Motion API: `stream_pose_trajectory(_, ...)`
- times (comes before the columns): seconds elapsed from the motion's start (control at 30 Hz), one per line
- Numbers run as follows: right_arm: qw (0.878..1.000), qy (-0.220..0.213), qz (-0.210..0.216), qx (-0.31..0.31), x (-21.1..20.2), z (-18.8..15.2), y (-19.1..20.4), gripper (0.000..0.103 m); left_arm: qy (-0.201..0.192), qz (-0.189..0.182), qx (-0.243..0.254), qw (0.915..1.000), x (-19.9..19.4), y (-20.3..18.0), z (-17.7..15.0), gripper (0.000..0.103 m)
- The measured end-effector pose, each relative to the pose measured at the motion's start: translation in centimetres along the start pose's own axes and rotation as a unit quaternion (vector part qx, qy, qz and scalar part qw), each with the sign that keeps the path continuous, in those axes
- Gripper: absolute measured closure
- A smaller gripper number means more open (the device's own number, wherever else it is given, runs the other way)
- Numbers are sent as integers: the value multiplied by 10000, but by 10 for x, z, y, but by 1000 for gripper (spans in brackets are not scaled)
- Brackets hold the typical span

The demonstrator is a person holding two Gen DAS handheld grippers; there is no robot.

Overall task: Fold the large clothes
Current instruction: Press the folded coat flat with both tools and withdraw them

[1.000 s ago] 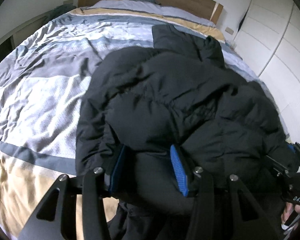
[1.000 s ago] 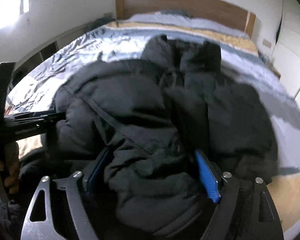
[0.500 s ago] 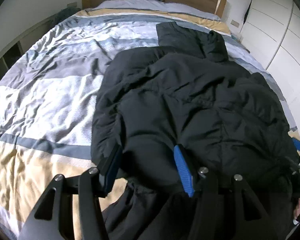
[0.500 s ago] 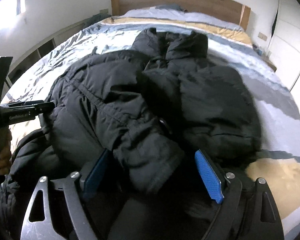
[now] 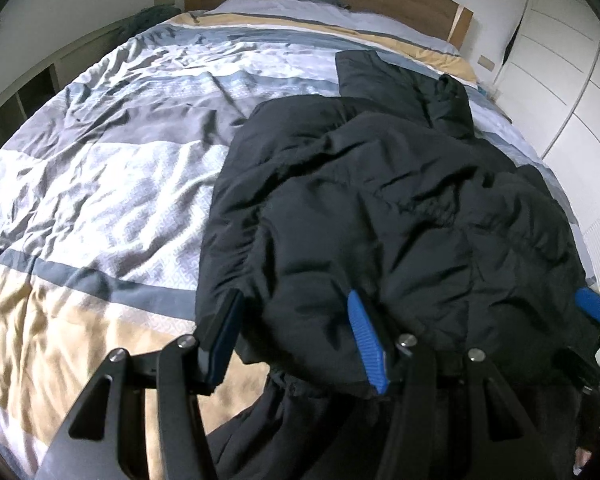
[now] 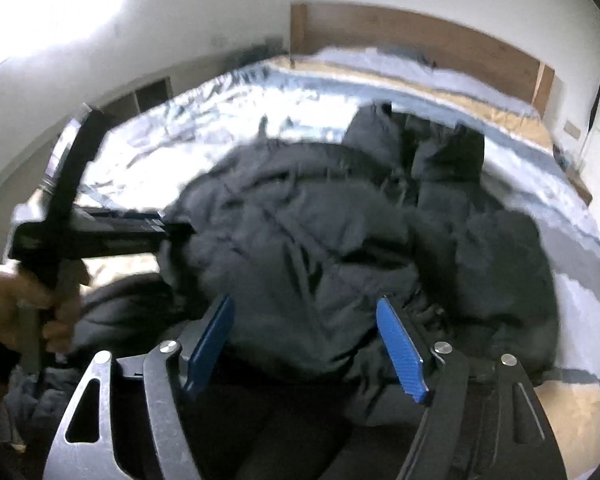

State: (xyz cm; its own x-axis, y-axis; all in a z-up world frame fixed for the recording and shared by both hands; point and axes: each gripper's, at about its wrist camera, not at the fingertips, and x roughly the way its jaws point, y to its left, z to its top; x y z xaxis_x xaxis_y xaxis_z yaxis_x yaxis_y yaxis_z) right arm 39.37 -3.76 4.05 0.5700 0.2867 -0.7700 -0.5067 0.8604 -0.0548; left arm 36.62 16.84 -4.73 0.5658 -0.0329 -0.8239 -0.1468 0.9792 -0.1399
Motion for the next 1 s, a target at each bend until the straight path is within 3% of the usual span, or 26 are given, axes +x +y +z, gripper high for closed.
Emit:
stream_pose_trajectory(0.13, 9992, 307, -155, 222, 29, -10, -10, 34, -47, -88, 46, 9999, 11, -3, -5, 45)
stream_pose_trajectory(0.4, 9986, 395, -320, 167, 53, -20, -11, 31, -207, -162, 25, 9997, 25, -4, -15, 40)
stream_pose_trajectory(0.57, 9979, 469, -439, 89, 59, -22, -9, 31, -175, 18, 56, 9998, 26, -7, -15, 33)
stream_pose_trajectory(0.77, 9956, 722, -587, 141, 52, -26, -8, 29, 59, 180, -55, 9998, 16, -7, -15, 32)
stream_pose_trajectory(1.0, 9910, 942, -854, 428, 16, -37, -17, 29, 72, 388, 90, 9992, -25, -18, -17, 32)
